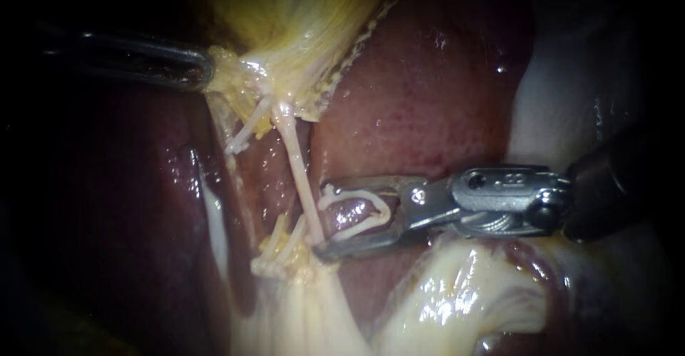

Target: Clipping first clip right tube

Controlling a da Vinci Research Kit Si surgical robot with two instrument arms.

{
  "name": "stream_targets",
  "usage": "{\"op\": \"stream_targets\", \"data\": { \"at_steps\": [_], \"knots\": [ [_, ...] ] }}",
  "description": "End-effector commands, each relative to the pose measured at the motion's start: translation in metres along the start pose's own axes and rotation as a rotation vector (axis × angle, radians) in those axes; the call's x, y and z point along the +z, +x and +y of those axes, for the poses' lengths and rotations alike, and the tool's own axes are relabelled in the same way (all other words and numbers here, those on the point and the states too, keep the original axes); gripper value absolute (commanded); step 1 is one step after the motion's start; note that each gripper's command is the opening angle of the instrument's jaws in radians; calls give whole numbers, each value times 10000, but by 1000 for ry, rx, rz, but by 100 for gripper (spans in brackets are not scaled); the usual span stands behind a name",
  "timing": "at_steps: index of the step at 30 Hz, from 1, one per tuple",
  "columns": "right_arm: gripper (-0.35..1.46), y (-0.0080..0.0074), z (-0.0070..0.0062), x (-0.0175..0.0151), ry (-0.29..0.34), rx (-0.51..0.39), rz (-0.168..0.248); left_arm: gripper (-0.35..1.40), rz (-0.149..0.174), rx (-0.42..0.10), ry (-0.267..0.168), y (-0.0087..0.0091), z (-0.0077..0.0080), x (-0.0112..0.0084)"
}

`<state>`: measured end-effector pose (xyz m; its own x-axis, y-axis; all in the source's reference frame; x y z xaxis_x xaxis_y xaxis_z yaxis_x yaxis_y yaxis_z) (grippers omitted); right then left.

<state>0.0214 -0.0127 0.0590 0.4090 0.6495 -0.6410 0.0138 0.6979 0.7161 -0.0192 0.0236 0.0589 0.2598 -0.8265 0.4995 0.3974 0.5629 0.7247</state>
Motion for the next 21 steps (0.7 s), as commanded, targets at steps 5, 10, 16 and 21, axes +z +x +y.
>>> {"op": "stream_targets", "data": {
  "at_steps": [5,10,16,21],
  "knots": [
    [50,6,3,13,64,84,71,-35,0,0,-1,0,0,1],
    [49,9,2,21,131,139,107,-35,0,1,-1,1,0,2],
    [48,13,-15,22,195,200,118,-35,-1,1,-2,1,0,2],
    [47,16,-32,23,248,225,117,-35,1,1,1,1,0,2]
  ]
}}
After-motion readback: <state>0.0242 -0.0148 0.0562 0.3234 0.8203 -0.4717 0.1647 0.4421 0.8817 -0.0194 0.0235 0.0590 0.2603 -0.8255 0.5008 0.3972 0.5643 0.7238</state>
